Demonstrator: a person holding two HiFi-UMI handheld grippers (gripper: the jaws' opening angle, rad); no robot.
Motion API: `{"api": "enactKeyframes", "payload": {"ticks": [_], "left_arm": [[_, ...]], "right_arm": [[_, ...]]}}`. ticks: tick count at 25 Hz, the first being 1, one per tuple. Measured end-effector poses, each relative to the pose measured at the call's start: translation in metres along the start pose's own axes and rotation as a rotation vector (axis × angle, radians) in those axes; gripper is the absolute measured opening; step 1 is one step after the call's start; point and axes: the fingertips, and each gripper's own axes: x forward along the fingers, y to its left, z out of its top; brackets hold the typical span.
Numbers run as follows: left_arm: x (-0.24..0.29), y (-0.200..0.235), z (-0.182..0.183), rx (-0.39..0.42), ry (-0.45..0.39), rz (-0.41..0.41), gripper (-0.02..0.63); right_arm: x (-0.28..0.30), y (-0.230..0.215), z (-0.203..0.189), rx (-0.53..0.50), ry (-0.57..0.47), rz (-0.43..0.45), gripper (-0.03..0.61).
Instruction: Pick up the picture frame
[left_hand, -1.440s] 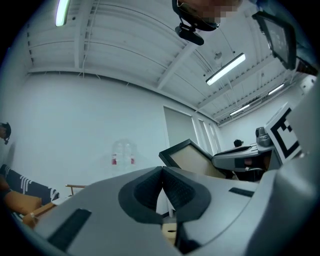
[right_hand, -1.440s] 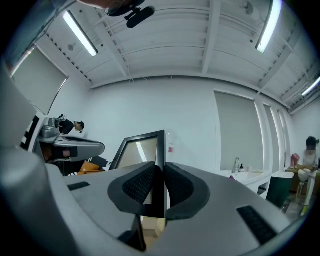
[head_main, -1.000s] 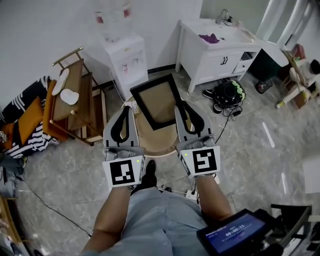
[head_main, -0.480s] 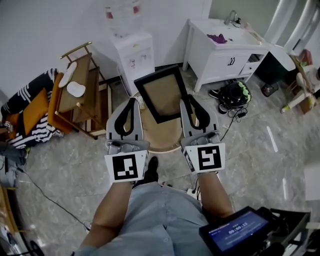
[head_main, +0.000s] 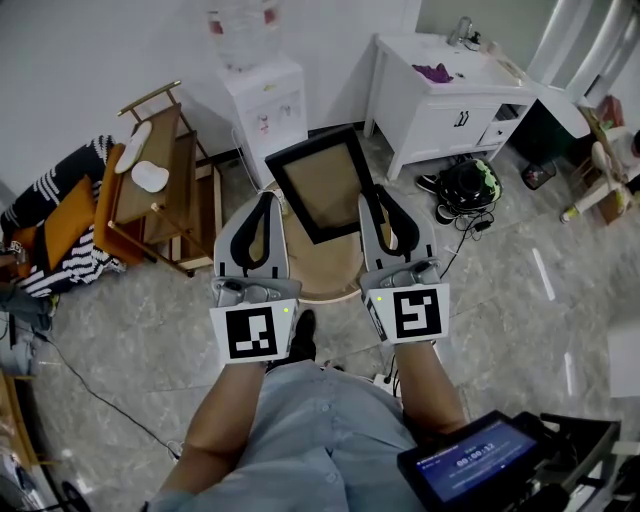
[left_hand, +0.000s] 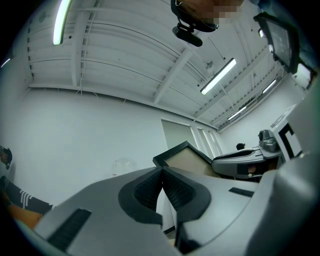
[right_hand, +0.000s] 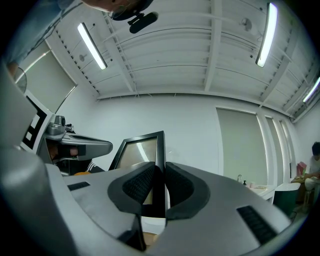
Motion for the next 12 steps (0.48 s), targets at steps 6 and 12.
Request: {"api": "enactKeyframes", "payload": {"ticks": [6,12], "left_arm": [[0.0002,0.0008,0.0,-0.001,0.007,-0.002,0.011],[-0.0009,0.0022,-0.0008,0.0,0.015,0.0,0.011]], "right_arm": [[0.0008,0.0011,-0.0021,0.004,0.012,-0.001,0.081],[0.0011,0.0008,-0.0032,0.01,0.016,-0.004,0.081]]}}
